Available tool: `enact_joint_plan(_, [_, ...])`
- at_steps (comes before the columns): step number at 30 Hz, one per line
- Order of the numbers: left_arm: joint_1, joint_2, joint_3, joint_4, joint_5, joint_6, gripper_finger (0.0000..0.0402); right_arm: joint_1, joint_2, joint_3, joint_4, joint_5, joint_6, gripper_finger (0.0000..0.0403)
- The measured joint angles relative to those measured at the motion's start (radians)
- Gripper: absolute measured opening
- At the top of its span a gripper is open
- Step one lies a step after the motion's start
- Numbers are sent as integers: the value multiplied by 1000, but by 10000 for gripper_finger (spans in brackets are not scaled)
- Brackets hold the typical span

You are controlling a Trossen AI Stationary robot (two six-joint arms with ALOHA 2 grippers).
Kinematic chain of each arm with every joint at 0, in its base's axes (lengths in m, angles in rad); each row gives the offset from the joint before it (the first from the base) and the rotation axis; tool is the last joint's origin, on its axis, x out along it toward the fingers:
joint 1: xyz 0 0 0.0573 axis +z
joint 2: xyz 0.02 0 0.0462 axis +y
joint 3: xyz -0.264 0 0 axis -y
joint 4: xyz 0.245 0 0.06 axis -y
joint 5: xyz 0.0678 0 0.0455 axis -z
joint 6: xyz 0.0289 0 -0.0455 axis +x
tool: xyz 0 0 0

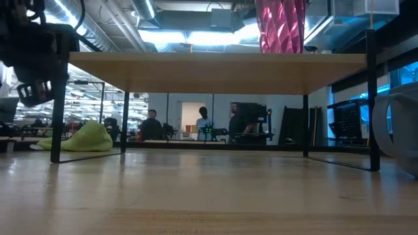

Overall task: Stack small to large cups/mugs on shelf
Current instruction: Adjust the shelf on the table, then put the white mug on the shelf

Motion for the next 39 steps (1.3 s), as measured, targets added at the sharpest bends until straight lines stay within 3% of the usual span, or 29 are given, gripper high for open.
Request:
enact_joint_plan(18, [-1,14,0,66,89,6,0,0,0,0,0,0,-2,79])
enact_joint_plan(24, [0,8,-1,-101,29,-12,0,0,0,0,0,0,2,79])
enact_joint_plan(29, [0,-63,35,-110,36,14,0,0,-3,0,0,-7,-6,79])
enact_joint_plan(33, [0,-110,175,-321,61,72,0,0,-3,0,0,-8,-40,79])
enact_joint_plan(39, [0,-62,510,-868,174,126,0,-12,-3,0,-1,-10,-77,79])
